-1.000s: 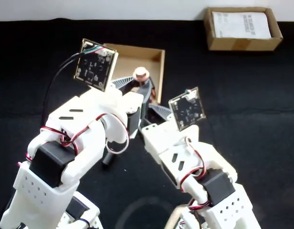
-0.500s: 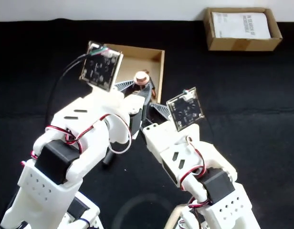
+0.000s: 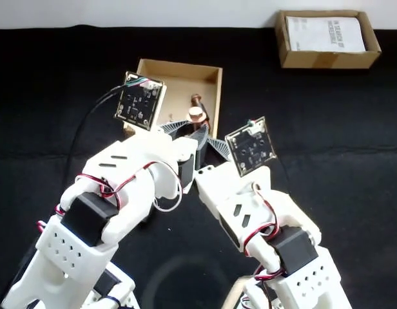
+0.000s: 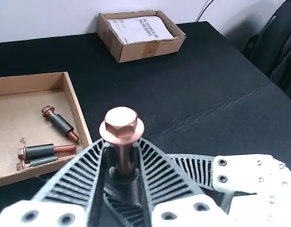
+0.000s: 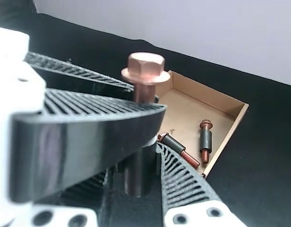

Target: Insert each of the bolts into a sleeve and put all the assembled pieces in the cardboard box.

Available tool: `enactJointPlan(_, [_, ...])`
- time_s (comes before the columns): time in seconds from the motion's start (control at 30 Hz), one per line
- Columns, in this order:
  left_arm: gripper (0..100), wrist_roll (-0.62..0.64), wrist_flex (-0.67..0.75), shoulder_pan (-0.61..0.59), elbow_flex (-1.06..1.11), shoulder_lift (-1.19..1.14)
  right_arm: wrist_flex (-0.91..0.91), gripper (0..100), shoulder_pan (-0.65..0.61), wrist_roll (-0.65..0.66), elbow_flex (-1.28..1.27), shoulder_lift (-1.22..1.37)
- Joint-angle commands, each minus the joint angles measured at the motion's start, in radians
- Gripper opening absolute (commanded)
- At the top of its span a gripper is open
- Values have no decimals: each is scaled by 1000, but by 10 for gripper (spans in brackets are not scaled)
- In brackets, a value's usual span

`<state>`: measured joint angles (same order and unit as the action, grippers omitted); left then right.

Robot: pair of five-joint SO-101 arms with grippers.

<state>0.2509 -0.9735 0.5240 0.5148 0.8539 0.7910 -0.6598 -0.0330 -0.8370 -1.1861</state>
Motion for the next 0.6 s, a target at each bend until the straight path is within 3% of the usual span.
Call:
enactJointPlan(0.0, [120,-68,-114,-1,-51,2,-25,8,13,5,74,-28])
enactJointPlan(0.13, [287,-71,-316,-1,-148,2,-27,8,15,5,74,-28])
enactJointPlan(0.23, [331,-72,-491,2,-248,2,-27,8,22,5,73,-25])
enactJointPlan(0.4, [322,-115,-787,8,-498,4,-59,8,99,6,71,-19])
enactJointPlan(0.57, [141,-209,-809,8,-630,117,-79,8,120,87,82,51])
